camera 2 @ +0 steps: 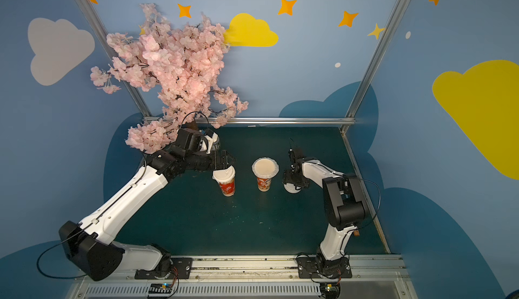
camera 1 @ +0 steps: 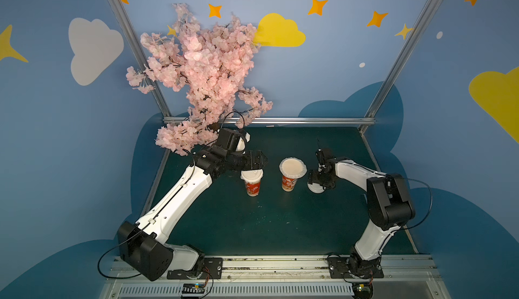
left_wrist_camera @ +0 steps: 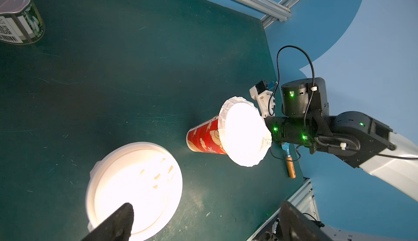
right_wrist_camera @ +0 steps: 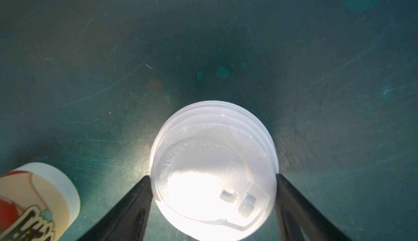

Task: Put the leak-proof paper on the milk tea cups
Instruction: Pick up the cup lid from the center of the board.

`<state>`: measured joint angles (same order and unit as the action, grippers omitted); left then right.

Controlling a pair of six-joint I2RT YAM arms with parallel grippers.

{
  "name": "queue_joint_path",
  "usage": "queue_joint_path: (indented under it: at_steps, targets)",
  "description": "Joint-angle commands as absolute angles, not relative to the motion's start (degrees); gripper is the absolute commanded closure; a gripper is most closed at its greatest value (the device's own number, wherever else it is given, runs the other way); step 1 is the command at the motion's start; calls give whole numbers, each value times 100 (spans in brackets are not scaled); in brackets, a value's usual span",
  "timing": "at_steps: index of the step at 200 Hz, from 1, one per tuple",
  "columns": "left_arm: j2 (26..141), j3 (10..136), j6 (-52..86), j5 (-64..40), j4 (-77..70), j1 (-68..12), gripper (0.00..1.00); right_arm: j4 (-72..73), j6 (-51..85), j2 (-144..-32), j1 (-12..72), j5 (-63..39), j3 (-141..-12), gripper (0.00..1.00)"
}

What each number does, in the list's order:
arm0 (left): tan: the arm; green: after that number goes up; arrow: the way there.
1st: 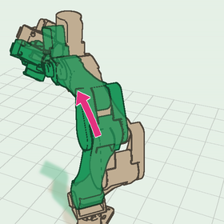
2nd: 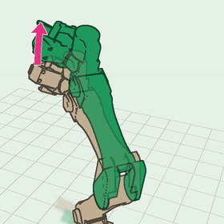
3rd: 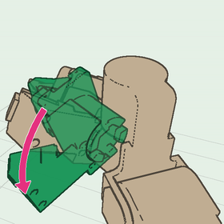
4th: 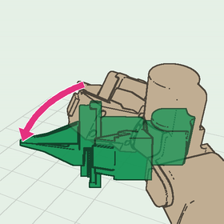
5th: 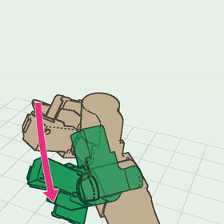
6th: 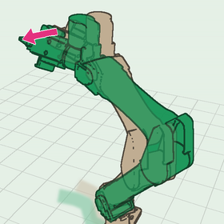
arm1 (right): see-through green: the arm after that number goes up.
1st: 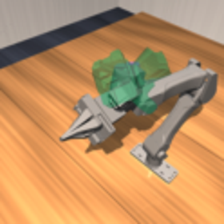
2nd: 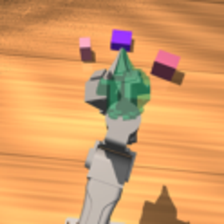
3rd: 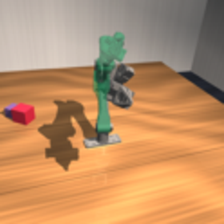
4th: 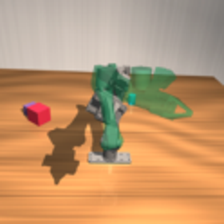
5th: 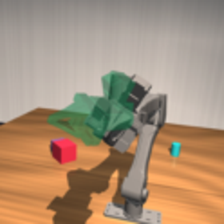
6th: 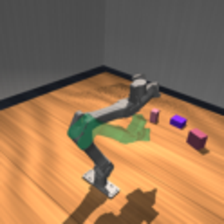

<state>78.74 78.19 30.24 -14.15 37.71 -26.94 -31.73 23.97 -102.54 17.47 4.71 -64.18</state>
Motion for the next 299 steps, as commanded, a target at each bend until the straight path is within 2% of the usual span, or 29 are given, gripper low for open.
queue_joint_path:
  at_steps: [1, 80, 175, 234, 299]
  targets:
    - [7781, 7777, 3028, -1460, 3806, -2669, 0, -3366, 2340, -10421, 1756, 603, -6517, 16]
    - [7752, 7743, 3039, -1484, 3797, -2659, 0, -3366, 2338, -10459, 1762, 613, -6517, 14]
    - [7770, 7726, 3045, -1512, 3762, -2650, 0, -3556, 2377, -10123, 1764, 631, -6476, 19]
    - [7830, 7655, 3065, -1667, 3580, -2650, 0, -4373, 2332, -9339, 1784, 524, -6639, 20]
    - [8050, 7708, 3041, -1858, 3325, -2650, 0, -5799, 1976, -8733, 2066, 221, -7841, 22]
